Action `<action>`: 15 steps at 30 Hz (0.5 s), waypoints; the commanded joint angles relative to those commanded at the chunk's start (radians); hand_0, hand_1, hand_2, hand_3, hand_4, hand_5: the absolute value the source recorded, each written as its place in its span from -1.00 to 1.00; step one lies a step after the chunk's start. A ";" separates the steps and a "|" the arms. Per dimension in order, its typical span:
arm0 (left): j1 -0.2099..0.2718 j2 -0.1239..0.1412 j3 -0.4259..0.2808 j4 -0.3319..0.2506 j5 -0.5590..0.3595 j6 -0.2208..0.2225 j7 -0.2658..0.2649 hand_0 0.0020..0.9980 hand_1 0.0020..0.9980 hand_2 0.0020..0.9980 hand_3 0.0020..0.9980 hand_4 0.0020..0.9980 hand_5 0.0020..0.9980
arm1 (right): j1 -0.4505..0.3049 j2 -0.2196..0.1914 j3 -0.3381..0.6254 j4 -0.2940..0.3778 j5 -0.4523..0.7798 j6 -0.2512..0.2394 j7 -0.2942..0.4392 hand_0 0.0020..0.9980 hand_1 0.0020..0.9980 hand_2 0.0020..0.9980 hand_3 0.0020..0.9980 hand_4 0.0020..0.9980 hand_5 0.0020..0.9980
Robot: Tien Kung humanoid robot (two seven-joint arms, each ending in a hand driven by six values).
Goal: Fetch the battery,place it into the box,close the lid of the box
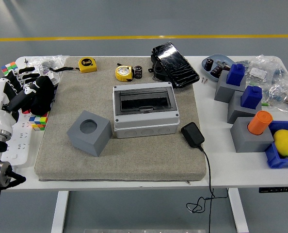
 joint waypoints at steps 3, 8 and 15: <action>0.001 0.000 -0.002 -0.001 0.000 0.000 0.001 -0.17 0.19 0.16 0.23 1.00 -0.28 | 0.000 0.000 -0.001 0.000 0.001 0.000 0.000 0.36 0.33 0.40 0.26 1.00 0.25; -0.001 0.001 -0.002 -0.002 0.001 -0.001 0.002 -0.17 0.18 0.16 0.23 1.00 -0.28 | 0.001 0.000 -0.003 0.000 0.003 0.000 0.000 0.36 0.33 0.40 0.26 1.00 0.25; -0.003 0.003 0.003 -0.001 0.002 -0.002 0.003 -0.17 0.18 0.16 0.23 1.00 -0.28 | 0.003 -0.001 -0.002 0.000 0.001 0.000 -0.001 0.36 0.33 0.40 0.26 1.00 0.25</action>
